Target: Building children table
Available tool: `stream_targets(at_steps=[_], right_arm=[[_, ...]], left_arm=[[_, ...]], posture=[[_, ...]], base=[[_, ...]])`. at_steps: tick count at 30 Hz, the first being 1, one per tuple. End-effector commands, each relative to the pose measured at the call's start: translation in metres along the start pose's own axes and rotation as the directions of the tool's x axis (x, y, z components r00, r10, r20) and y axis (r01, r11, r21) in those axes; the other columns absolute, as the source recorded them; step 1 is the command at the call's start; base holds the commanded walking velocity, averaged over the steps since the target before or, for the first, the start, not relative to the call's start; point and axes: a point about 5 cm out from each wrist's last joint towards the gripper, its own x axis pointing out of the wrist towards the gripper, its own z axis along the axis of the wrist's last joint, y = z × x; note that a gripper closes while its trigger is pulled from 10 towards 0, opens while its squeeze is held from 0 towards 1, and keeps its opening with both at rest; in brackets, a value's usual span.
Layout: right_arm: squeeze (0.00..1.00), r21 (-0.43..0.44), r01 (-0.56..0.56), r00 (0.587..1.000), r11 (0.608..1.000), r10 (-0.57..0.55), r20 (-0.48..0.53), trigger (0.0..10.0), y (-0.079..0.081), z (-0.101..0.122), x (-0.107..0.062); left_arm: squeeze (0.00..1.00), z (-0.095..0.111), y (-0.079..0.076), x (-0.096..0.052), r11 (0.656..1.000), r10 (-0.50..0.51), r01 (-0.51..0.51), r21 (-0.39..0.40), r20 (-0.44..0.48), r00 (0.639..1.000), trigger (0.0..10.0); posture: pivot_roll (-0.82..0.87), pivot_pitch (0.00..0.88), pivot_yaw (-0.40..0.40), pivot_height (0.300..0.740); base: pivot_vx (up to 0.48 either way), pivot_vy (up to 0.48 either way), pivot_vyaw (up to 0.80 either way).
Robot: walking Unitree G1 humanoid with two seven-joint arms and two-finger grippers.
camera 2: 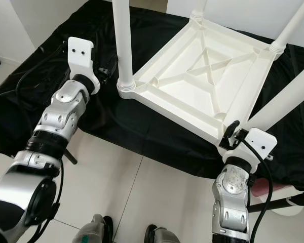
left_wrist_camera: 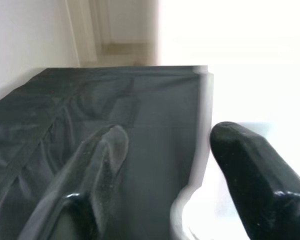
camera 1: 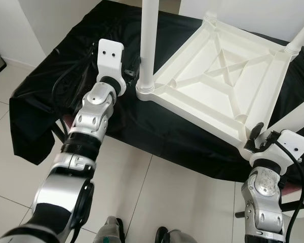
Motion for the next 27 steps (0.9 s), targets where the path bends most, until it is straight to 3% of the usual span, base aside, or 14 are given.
stream_targets(at_steps=[1, 7, 13, 17, 22, 23, 27], right_arm=[[0.0, -0.048, 0.035, 0.996, 0.998, -0.038, -0.075, 10.0, -0.011, -0.016, -0.002], [0.0, -0.038, 0.007, 0.997, 0.999, -0.01, -0.076, 10.0, -0.003, -0.015, 0.0], [0.0, -0.037, 0.001, 0.997, 0.999, -0.003, -0.074, 10.0, -0.002, -0.014, 0.003], [0.0, -0.037, -0.009, 0.997, 0.999, 0.006, -0.071, 10.0, -0.001, -0.013, 0.004], [0.0, -0.039, -0.009, 0.998, 0.999, 0.006, -0.068, 10.0, -0.001, -0.013, 0.004], [0.0, -0.039, -0.007, 0.998, 0.999, 0.005, -0.068, 10.0, -0.001, -0.013, 0.004], [0.0, -0.039, -0.006, 0.998, 0.999, 0.004, -0.069, 10.0, -0.001, -0.013, 0.004]], left_arm=[[0.0, -0.005, -0.011, -0.006, 0.984, -0.176, 0.177, 0.023, -0.023, 0.984, 10.0], [0.0, -0.01, -0.006, -0.028, 0.963, -0.261, 0.264, 0.056, -0.063, 0.963, 10.0], [0.0, -0.016, -0.007, -0.036, 0.955, -0.282, 0.29, 0.066, -0.1, 0.954, 10.0], [0.0, -0.015, -0.006, -0.034, 0.966, -0.242, 0.249, 0.071, -0.093, 0.966, 10.0], [0.0, -0.016, 0.004, -0.028, 0.996, -0.079, 0.084, 0.042, -0.111, 0.991, 10.0], [0.0, -0.015, 0.005, -0.027, 0.999, -0.039, 0.039, -0.006, -0.08, 0.996, 10.0], [0.02, -0.016, 0.001, -0.029, 0.997, -0.065, 0.062, -0.038, -0.078, 0.995, 10.0]], posture=[[0.06, 0.222, 0.003, 0.74], [0.07, 0.223, -0.011, 0.74], [0.08, 0.224, -0.02, 0.74], [0.08, 0.224, -0.024, 0.74], [0.08, 0.222, -0.024, 0.74], [0.08, 0.222, -0.024, 0.74], [0.08, 0.222, -0.024, 0.74]], base=[[0.0, 0.0, 0.0], [0.0, 0.0, 0.0], [0.0, 0.0, 0.0], [0.0, 0.0, 0.0], [0.0, 0.0, 0.0], [0.0, 0.0, 0.0], [0.0, 0.0, 0.0]])
